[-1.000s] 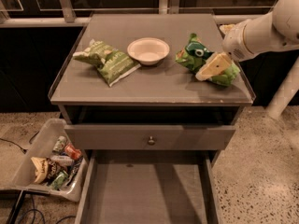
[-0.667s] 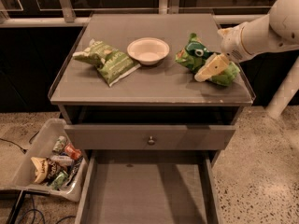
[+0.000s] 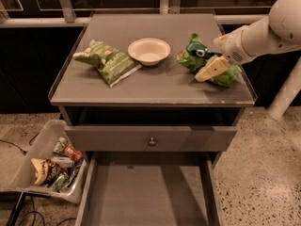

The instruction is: Place green rice chip bag into middle drawer

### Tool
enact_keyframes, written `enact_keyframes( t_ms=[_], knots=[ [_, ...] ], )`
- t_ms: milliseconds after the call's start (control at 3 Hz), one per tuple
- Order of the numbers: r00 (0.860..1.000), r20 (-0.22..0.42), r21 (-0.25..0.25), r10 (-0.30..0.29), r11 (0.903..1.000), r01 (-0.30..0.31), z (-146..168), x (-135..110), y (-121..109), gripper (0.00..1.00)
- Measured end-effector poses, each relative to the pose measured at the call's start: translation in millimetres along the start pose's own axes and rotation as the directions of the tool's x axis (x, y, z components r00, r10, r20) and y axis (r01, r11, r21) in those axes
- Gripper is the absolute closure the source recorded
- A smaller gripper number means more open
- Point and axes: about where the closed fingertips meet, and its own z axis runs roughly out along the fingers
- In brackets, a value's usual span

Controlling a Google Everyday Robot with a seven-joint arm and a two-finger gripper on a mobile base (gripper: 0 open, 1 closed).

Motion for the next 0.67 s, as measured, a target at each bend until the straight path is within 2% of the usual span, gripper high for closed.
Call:
enact_keyframes(
  t_ms=[667],
  knots=[
    [1.000,0.000,0.000,0.000,1.0000,0.000,0.1,0.0,0.0,0.65]
  ],
)
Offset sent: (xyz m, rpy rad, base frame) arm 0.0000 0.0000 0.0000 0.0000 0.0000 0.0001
